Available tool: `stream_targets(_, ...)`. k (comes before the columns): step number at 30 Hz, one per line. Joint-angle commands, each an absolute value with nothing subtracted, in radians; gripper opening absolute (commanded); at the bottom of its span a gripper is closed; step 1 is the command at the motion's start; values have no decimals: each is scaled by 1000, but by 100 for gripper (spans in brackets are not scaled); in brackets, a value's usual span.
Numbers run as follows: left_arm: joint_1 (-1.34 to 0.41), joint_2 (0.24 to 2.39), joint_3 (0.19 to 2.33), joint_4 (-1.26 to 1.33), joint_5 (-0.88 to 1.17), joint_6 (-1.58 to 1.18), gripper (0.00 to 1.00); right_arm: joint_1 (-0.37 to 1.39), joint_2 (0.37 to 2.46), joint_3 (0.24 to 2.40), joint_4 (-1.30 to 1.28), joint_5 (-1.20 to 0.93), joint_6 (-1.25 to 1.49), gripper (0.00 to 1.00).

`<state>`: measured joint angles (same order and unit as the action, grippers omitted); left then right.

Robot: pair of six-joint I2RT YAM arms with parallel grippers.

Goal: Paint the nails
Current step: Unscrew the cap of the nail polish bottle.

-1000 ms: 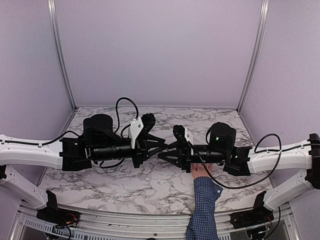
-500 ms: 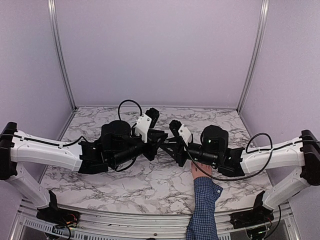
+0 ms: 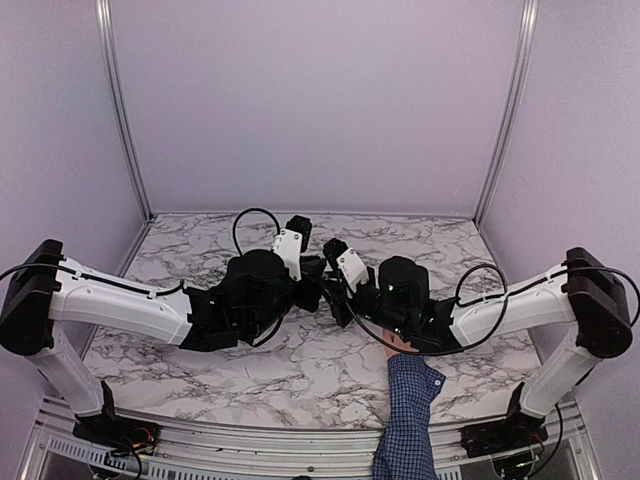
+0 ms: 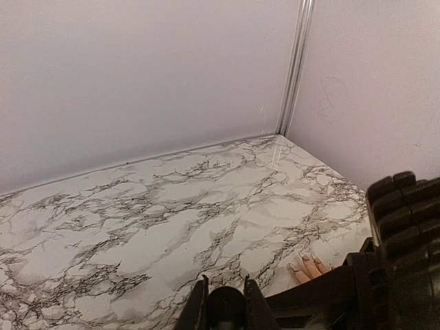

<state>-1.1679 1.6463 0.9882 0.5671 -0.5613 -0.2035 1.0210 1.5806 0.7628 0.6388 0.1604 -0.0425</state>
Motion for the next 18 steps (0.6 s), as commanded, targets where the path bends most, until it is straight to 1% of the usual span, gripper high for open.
stream_targets(1,-1170,1683,1017,561,-656,-240,0,1047,1594,829,732,236,-47,0)
stream_targets(8,-1172,1681,1016,562,-722,-253,0,1047,1597,827,738,272,-46,0)
stream_targets(13,-1172,1658,1009,562,-696,-236,0,1047,1595,821,738,258,-43,0)
stream_targets(16,-1172,1635,999,563,-668,-209,6,1046,1591,811,740,251,-47,0)
stream_targets(18,-1172,1617,989,563,-661,-185,11,1046,1586,806,740,242,-46,0)
